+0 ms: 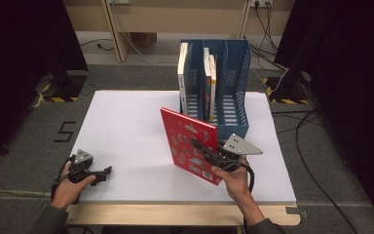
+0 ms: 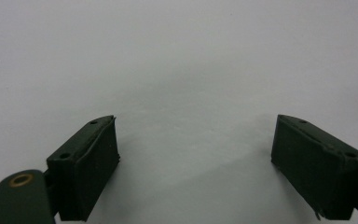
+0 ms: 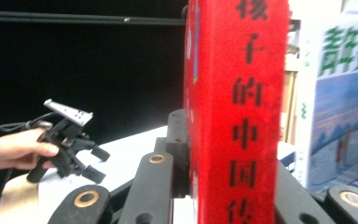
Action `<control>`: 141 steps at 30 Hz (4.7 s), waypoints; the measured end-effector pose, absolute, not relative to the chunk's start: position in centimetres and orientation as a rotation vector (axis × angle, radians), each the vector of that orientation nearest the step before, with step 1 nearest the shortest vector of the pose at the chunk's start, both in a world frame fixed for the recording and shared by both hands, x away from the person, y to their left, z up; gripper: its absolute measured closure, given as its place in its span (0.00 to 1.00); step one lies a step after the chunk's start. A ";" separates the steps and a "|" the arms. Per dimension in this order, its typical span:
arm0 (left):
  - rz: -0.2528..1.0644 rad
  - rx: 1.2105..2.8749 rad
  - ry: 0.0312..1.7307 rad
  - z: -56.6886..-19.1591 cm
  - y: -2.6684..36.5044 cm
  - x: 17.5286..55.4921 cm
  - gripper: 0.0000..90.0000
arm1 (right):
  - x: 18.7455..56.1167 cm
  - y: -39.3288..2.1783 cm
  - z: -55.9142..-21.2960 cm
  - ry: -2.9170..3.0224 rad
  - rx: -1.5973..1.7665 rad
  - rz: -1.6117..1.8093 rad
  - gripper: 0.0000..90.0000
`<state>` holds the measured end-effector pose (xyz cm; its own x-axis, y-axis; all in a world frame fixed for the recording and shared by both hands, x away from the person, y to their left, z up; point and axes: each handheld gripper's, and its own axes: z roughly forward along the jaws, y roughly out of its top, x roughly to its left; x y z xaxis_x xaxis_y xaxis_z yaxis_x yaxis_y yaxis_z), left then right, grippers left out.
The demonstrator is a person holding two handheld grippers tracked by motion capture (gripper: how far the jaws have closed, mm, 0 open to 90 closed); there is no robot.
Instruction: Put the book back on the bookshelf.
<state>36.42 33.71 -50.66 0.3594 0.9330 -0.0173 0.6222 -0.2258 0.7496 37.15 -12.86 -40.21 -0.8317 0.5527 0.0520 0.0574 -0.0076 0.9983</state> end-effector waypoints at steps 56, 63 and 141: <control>0.589 1.943 1.350 -50.7 33.7 36.4 0.15 | 37.0 -24.9 -33.8 1.500 0.902 1.738 0.88; 0.589 1.944 1.350 -50.7 33.7 36.4 0.15 | 38.2 -25.2 -33.2 1.467 0.921 1.725 0.88; 0.587 1.945 1.350 -50.7 33.7 36.4 0.15 | 58.3 -19.3 -37.2 1.320 1.193 1.443 0.88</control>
<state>36.43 33.66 -50.68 0.3577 0.9336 -0.0193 0.6228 -0.2231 0.7499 58.33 -19.34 -37.21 -0.2092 0.9715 0.1115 0.0242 -0.1088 0.9938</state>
